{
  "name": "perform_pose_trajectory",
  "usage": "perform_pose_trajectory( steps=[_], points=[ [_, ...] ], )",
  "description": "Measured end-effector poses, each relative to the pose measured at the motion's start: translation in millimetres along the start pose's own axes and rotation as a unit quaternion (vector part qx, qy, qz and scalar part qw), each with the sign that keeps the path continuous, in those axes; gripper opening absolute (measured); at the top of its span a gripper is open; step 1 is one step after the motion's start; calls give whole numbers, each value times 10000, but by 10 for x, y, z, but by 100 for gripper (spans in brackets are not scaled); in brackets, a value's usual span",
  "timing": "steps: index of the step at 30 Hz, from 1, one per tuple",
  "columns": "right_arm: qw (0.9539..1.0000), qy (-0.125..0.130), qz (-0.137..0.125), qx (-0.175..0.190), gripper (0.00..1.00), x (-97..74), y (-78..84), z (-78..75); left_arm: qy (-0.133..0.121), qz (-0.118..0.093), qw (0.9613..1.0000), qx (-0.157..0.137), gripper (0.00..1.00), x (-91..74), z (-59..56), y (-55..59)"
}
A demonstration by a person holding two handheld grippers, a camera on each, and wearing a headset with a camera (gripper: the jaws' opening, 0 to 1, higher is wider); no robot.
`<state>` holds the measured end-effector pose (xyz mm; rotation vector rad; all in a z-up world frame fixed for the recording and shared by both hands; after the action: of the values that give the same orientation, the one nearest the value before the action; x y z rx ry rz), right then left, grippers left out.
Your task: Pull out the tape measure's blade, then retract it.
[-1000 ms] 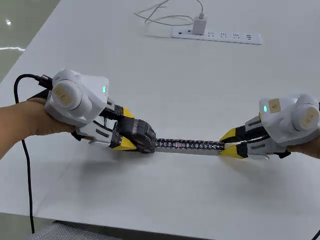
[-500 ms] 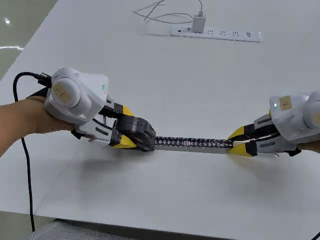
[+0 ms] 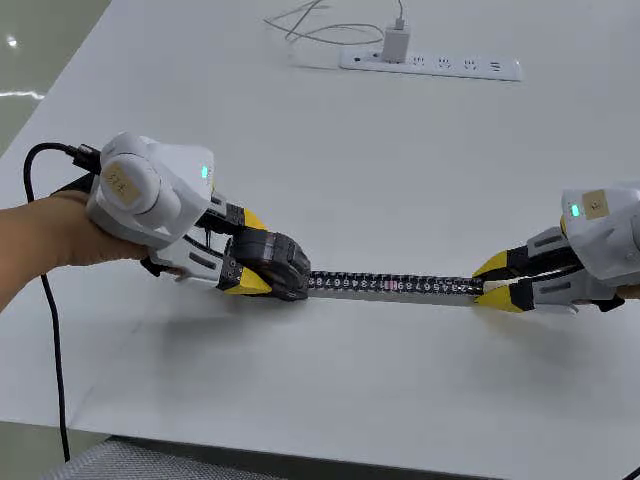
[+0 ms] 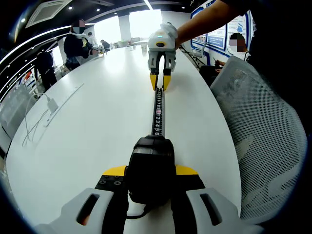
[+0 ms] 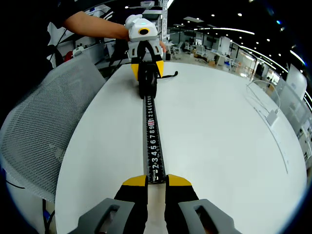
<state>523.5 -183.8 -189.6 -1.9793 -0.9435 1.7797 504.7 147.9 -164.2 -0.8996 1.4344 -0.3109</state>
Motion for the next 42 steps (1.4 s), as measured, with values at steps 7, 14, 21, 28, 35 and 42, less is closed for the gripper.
perform_pose_trajectory(
  steps=[7,14,21,28,35,42],
  points=[
    [9999,26,35,108,8,-82,95,25,-2,-8,10000,-9,28,-2,1,3],
    [9999,38,93,138,8,-157,162,50,-2,-15,10000,-8,28,-3,-3,2],
    [9997,46,140,178,8,-209,226,68,2,-21,10000,-4,28,-7,-7,7],
    [9996,62,161,212,8,-241,260,81,-1,-25,10000,-8,28,-9,-9,11],
    [9995,64,181,233,8,-265,284,94,-3,-22,10000,3,28,-5,-8,8],
    [9995,79,205,238,9,-249,271,95,-21,-18,10000,21,28,8,-14,1]
  ],
)
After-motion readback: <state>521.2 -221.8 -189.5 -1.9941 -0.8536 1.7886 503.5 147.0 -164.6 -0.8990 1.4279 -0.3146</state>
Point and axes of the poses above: the centre of the closed fingertips' face, and the gripper's own axes: x roughly forward along the fingers, z roughly to its left, y roughly out of its underside, the point moved 9 cm from there along -x, roughly backward along the fingers, and after that the axes turned 15 degrees about -x, right-handed, at the moved point
